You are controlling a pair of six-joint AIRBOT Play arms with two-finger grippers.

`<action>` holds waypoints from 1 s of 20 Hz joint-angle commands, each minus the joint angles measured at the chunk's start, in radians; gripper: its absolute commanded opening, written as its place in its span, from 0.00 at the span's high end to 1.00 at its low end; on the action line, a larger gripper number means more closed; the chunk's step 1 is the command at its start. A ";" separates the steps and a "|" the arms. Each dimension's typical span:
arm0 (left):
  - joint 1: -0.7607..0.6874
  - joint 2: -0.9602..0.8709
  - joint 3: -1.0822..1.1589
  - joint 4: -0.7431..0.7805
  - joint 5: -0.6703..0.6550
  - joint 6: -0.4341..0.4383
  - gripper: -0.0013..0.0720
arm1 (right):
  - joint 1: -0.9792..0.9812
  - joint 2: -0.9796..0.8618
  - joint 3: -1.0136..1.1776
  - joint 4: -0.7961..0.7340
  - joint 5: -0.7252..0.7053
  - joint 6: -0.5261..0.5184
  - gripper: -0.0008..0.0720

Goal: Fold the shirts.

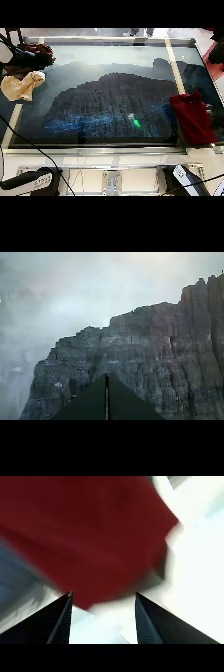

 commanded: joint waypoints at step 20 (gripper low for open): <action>0.000 0.000 0.001 -0.161 -0.150 -0.007 0.96 | 1.115 -0.150 -0.189 0.655 -0.519 -0.200 0.49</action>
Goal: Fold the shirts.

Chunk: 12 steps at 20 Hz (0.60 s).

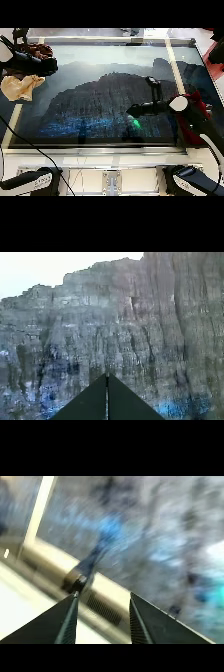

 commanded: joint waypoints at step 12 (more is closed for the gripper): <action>0.000 0.000 0.001 -0.002 -0.003 0.001 0.96 | 0.124 -0.008 -0.005 0.008 -0.003 0.026 0.49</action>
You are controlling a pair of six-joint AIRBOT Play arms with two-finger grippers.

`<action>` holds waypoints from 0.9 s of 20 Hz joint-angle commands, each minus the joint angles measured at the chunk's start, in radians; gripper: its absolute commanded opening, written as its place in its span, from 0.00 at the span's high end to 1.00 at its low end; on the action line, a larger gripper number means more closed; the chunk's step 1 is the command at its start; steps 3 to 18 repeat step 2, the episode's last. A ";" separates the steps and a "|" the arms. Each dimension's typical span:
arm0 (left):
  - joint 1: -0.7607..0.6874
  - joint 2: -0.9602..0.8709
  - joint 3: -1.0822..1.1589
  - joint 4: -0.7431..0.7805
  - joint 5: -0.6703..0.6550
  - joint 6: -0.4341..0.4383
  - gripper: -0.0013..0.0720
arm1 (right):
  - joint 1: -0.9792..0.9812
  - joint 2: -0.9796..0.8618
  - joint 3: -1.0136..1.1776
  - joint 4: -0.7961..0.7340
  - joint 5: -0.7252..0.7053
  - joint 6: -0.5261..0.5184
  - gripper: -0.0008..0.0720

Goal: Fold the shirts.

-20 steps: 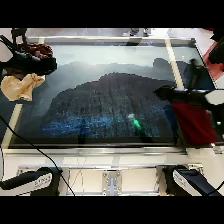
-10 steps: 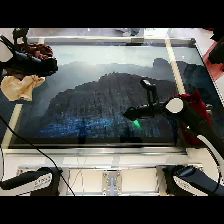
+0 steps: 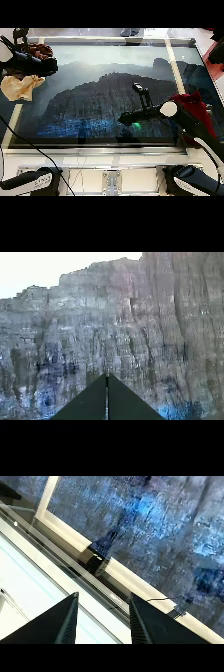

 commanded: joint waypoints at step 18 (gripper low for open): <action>0.000 0.000 0.001 0.000 0.000 0.000 0.96 | 0.003 0.000 0.000 0.000 0.000 0.001 0.49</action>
